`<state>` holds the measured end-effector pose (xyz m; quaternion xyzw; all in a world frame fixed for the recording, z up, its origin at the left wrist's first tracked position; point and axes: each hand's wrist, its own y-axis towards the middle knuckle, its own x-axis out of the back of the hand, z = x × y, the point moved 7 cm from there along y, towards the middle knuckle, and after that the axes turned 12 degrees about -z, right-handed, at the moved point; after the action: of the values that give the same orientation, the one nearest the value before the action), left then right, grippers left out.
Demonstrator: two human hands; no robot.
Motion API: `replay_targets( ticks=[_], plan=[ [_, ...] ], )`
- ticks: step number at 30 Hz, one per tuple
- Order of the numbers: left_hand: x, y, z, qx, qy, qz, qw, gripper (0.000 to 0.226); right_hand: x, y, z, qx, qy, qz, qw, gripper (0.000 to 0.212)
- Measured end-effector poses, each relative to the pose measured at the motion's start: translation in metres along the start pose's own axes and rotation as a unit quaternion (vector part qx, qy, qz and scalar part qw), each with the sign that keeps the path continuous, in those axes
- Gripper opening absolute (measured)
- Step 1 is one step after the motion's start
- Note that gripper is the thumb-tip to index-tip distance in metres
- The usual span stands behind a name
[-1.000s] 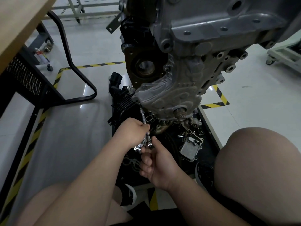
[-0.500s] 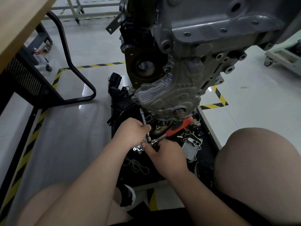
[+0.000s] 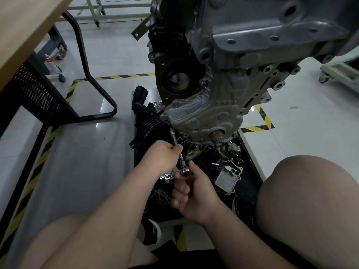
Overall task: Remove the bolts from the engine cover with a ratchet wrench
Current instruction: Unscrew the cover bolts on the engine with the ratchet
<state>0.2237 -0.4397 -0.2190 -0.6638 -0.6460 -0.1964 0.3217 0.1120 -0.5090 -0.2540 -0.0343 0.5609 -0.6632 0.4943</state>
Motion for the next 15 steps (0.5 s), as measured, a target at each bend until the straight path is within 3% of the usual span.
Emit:
replay_targets(
  ticks=[7,12,15],
  plan=[
    [0.003,-0.001,-0.005,-0.015,-0.005,-0.009,1.000,0.042,-0.014,-0.007,-0.006,-0.055,0.042,0.079,0.994,0.052],
    [0.004,0.000,-0.001,-0.026,0.037,-0.016,0.999,0.045,-0.004,0.000,-0.006,-0.011,-0.072,0.005,0.997,0.061],
    [0.005,0.001,0.000,-0.031,0.064,-0.020,0.997,0.052,0.005,0.004,0.002,0.076,-0.201,-0.062,0.975,0.057]
  ],
)
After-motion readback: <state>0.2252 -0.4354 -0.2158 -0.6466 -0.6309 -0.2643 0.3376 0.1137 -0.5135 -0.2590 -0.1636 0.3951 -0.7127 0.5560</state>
